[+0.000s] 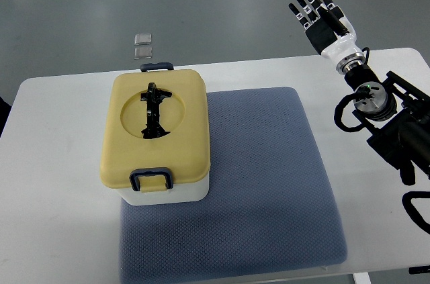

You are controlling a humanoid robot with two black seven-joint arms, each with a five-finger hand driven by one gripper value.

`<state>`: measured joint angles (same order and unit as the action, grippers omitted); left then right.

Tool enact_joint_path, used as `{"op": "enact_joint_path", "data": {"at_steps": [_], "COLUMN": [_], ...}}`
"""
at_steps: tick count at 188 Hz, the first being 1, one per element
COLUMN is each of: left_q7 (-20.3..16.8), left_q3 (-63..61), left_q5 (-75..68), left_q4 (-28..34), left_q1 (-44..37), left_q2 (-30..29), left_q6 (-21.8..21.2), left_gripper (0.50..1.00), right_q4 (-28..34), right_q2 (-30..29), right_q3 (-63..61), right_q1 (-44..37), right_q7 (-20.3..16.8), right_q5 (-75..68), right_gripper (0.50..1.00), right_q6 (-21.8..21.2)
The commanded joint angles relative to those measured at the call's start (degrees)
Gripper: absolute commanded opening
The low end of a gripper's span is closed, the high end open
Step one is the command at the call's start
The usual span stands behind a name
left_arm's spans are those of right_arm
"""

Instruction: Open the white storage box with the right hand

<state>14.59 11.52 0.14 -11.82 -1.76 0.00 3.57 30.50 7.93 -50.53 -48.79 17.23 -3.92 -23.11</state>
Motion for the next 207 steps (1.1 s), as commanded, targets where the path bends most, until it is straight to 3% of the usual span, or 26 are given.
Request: {"op": "enact_joint_path", "data": {"at_steps": [1,26,51,85,145,207], "left_q7": [0.17,0.35,0.44,0.52,0.44,0.52], "left_q3": [-0.18,-0.18,-0.18,-0.18,-0.18,-0.27], "left_q5": [-0.05,-0.05,-0.05,-0.05,-0.05,-0.05], "left_q4": [0.22,0.31,-0.39,-1.45,-1.27,-2.68], "left_q1": [-0.09,-0.09,-0.09,-0.09,-0.26,-0.18], "left_q2": [0.0,0.0,0.0,0.0,0.0,0.0], "left_q6": [0.03,-0.06,-0.06,0.2,0.03,0.64], "left_gripper": [1.0,1.0,1.0,1.0,1.0,1.0], "right_q4": [1.58,7.82,13.89,19.86,30.06,30.77], "right_q2": [-0.02,3.85,8.16,12.73,17.83,13.26], "right_q3": [0.43,1.4,6.05,21.07,42.62,52.28], "right_q1": [-0.07,-0.25,-3.85,-13.34,-31.36,-38.31], "right_q7": [0.0,-0.44,-0.26,0.53,4.22,4.83], "right_q5": [4.45,12.53,29.58,48.74,63.95,74.67], "right_gripper": [0.928,0.928,0.928,0.928,0.928,0.924], "right_q6": [-0.18,-0.27,-0.53,-0.71,0.08,10.19]}}
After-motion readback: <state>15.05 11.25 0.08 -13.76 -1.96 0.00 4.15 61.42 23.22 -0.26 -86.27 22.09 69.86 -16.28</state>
